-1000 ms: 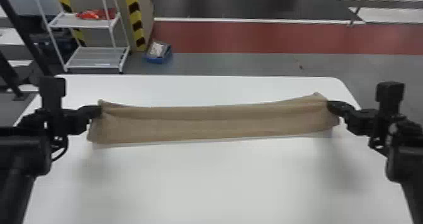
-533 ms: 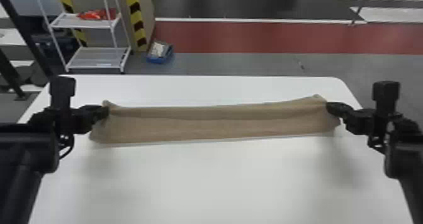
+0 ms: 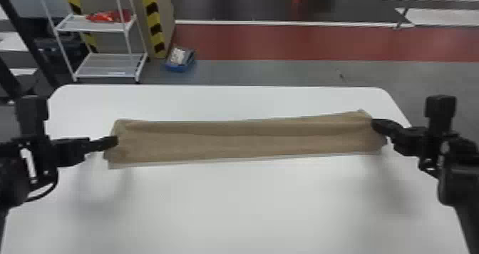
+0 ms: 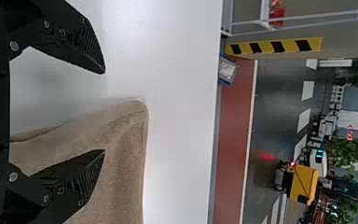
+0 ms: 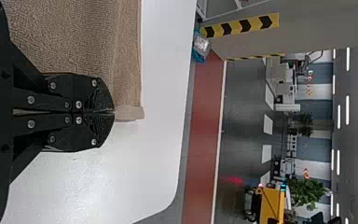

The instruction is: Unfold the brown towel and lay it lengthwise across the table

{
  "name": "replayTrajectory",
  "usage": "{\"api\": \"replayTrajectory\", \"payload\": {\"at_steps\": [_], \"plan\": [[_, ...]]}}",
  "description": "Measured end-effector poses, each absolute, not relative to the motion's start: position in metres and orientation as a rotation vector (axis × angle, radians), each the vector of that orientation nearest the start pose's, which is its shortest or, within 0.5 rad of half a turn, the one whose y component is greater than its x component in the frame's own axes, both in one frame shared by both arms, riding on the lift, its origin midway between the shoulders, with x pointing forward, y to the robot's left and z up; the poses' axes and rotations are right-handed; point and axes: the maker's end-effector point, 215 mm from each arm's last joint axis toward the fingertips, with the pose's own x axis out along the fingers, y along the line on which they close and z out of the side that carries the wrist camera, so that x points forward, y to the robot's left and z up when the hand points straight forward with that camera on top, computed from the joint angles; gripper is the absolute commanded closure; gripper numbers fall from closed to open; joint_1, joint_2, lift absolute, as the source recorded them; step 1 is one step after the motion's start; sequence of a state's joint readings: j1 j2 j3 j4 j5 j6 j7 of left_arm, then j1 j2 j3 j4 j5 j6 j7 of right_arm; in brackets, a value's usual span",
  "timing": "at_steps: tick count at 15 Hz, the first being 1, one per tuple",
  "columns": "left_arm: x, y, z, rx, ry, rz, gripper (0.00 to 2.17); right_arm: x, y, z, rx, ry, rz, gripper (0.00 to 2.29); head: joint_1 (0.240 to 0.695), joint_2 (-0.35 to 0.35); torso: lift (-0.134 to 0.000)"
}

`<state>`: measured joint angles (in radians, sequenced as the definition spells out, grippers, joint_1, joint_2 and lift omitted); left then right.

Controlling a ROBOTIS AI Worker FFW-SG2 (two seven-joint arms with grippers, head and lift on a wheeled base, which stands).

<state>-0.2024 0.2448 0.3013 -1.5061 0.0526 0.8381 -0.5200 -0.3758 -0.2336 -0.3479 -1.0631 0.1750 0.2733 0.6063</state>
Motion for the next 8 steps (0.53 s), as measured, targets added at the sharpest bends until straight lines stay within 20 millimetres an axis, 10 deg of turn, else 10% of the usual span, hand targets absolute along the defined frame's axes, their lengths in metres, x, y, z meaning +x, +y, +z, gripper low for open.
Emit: {"api": "replayTrajectory", "payload": {"at_steps": [5, 8], "plan": [[0.564, 0.370, -0.437, -0.260, 0.637, -0.213, 0.40, 0.634, -0.416, -0.437, -0.050, 0.439, 0.168, 1.29, 0.695, -0.040, -0.121], [0.562, 0.363, -0.437, -0.265, 0.639, -0.230, 1.63, 0.626, -0.419, -0.447, -0.041, 0.458, 0.162, 1.29, 0.695, -0.049, -0.121]]}}
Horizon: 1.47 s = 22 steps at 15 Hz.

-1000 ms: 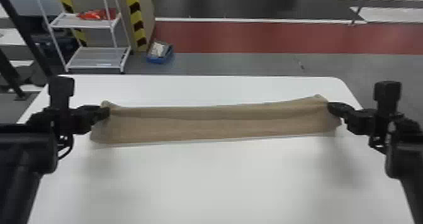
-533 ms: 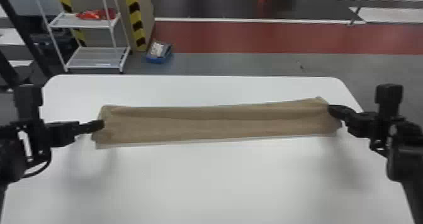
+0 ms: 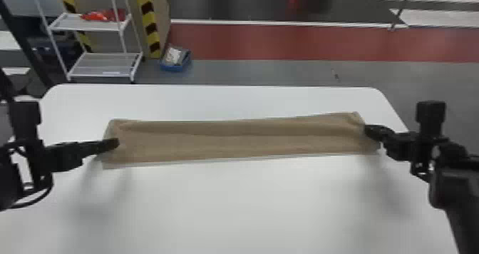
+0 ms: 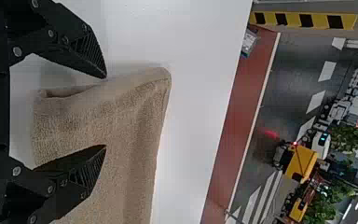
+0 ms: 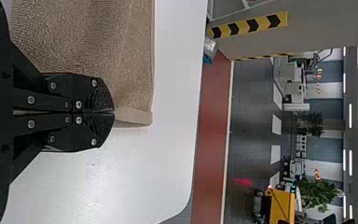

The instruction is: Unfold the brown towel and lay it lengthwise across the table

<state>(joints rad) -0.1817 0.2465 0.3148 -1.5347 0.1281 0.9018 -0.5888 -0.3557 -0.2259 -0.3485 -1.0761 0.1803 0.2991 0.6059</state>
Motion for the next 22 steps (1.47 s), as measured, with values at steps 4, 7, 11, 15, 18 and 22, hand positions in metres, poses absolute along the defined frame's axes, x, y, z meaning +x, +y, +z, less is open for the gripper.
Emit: {"api": "replayTrajectory", "payload": {"at_steps": [4, 7, 11, 15, 18, 22], "plan": [[0.558, 0.361, -0.438, -0.272, 0.652, -0.231, 1.80, 0.625, -0.423, -0.442, -0.035, 0.450, 0.157, 1.29, 0.695, -0.057, -0.121], [0.556, 0.365, -0.427, -0.302, 0.625, -0.243, 1.80, 0.625, -0.424, -0.440, -0.034, 0.446, 0.157, 1.29, 0.695, -0.055, -0.121], [0.554, 0.382, -0.411, -0.359, 0.577, -0.247, 1.80, 0.626, -0.425, -0.435, -0.028, 0.444, 0.156, 1.29, 0.695, -0.041, -0.121], [0.551, 0.391, -0.406, -0.377, 0.562, -0.251, 1.79, 0.621, -0.431, -0.432, -0.010, 0.459, 0.147, 1.29, 0.695, -0.038, -0.121], [0.544, 0.393, -0.414, -0.357, 0.582, -0.241, 1.79, 0.612, -0.432, -0.445, -0.003, 0.501, 0.145, 1.29, 0.695, -0.037, -0.121], [0.539, 0.390, -0.426, -0.289, 0.618, -0.227, 1.76, 0.605, -0.429, -0.456, -0.007, 0.529, 0.150, 1.29, 0.695, -0.037, -0.121]]}}
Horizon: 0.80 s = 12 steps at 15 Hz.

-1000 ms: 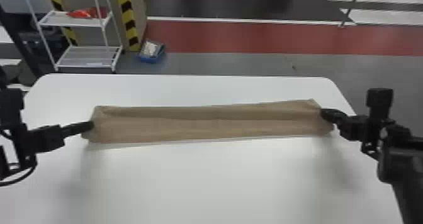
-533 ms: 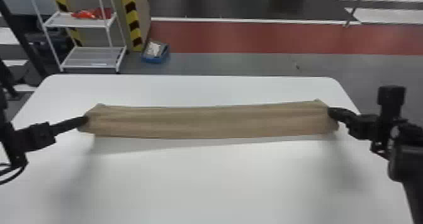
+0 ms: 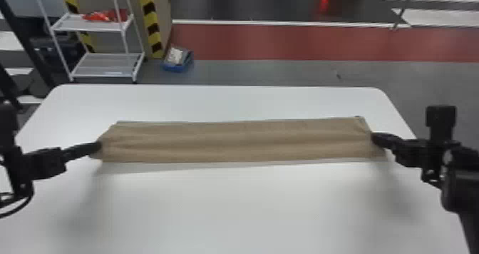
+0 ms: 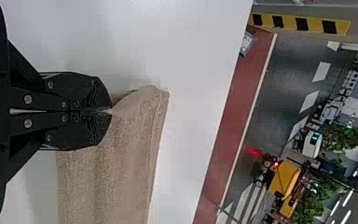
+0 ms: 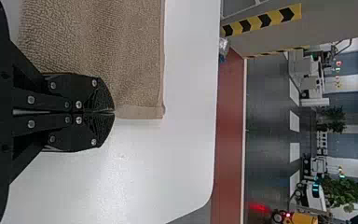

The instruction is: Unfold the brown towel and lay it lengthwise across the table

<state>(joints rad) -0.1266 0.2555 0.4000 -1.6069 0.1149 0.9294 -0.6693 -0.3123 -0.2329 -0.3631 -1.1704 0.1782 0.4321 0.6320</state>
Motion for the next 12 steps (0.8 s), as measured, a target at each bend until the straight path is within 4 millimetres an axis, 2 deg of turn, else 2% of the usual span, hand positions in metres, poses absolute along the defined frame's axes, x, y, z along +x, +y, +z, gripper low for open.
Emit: {"api": "replayTrajectory", "payload": {"at_steps": [2, 3, 4, 5, 6, 9, 12], "plan": [[0.538, 0.390, -0.427, -0.271, 0.618, -0.220, 1.60, 0.604, -0.426, -0.454, -0.015, 0.539, 0.153, 1.24, 0.695, -0.036, -0.121], [0.538, 0.393, -0.428, -0.260, 0.619, -0.206, 1.45, 0.603, -0.424, -0.454, -0.018, 0.549, 0.154, 0.99, 0.695, -0.034, -0.121], [0.537, 0.398, -0.429, -0.239, 0.615, -0.179, 1.11, 0.601, -0.422, -0.454, -0.016, 0.558, 0.154, 0.75, 0.695, -0.030, -0.121], [0.537, 0.402, -0.428, -0.217, 0.608, -0.156, 0.24, 0.599, -0.420, -0.452, -0.017, 0.561, 0.154, 0.30, 0.695, -0.018, -0.121], [0.537, 0.406, -0.426, -0.190, 0.597, -0.138, 0.00, 0.596, -0.418, -0.450, -0.018, 0.564, 0.154, 0.02, 0.695, -0.014, -0.121], [0.539, 0.424, -0.416, -0.072, 0.559, -0.055, 0.03, 0.581, -0.411, -0.443, 0.016, 0.593, 0.143, 0.03, 0.695, 0.012, -0.121], [0.550, 0.428, -0.391, 0.014, 0.428, -0.016, 0.03, 0.574, -0.408, -0.432, 0.041, 0.594, 0.137, 0.07, 0.695, 0.019, -0.121]]}}
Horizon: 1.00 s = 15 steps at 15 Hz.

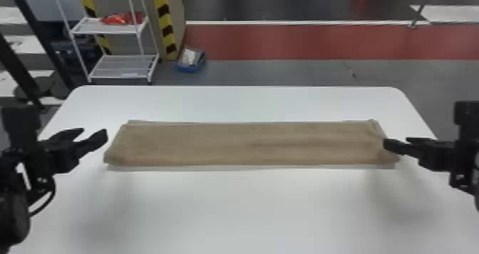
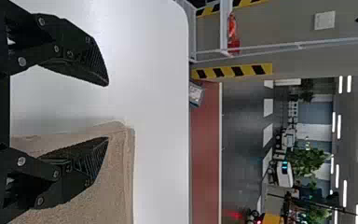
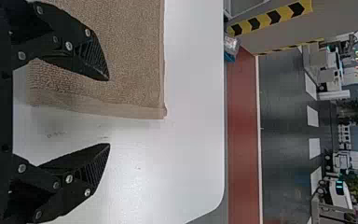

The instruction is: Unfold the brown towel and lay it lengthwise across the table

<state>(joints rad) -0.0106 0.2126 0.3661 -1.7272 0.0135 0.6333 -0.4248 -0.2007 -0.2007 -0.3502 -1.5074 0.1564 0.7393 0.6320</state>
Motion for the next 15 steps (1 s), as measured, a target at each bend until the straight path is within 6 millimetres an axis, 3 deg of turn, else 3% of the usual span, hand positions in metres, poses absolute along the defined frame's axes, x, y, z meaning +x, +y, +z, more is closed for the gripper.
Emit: {"api": "replayTrajectory", "payload": {"at_steps": [3, 5, 9, 12, 15], "plan": [[0.545, 0.421, -0.376, 0.001, 0.363, -0.003, 0.03, 0.574, -0.400, -0.406, 0.038, 0.538, 0.154, 0.07, 0.695, 0.019, -0.121], [0.535, 0.413, -0.360, -0.005, 0.291, 0.019, 0.03, 0.571, -0.382, -0.389, 0.042, 0.498, 0.189, 0.07, 0.695, 0.026, -0.121], [0.512, 0.378, -0.341, -0.030, 0.210, 0.012, 0.04, 0.561, -0.310, -0.371, 0.038, 0.436, 0.296, 0.05, 0.695, 0.065, -0.121], [0.496, 0.354, -0.315, 0.004, 0.104, 0.036, 0.04, 0.555, -0.261, -0.361, 0.039, 0.366, 0.351, 0.05, 0.695, 0.097, -0.121], [0.480, 0.316, -0.301, 0.016, 0.050, -0.003, 0.05, 0.538, -0.217, -0.353, 0.015, 0.268, 0.374, 0.07, 0.695, 0.106, -0.121]]}}
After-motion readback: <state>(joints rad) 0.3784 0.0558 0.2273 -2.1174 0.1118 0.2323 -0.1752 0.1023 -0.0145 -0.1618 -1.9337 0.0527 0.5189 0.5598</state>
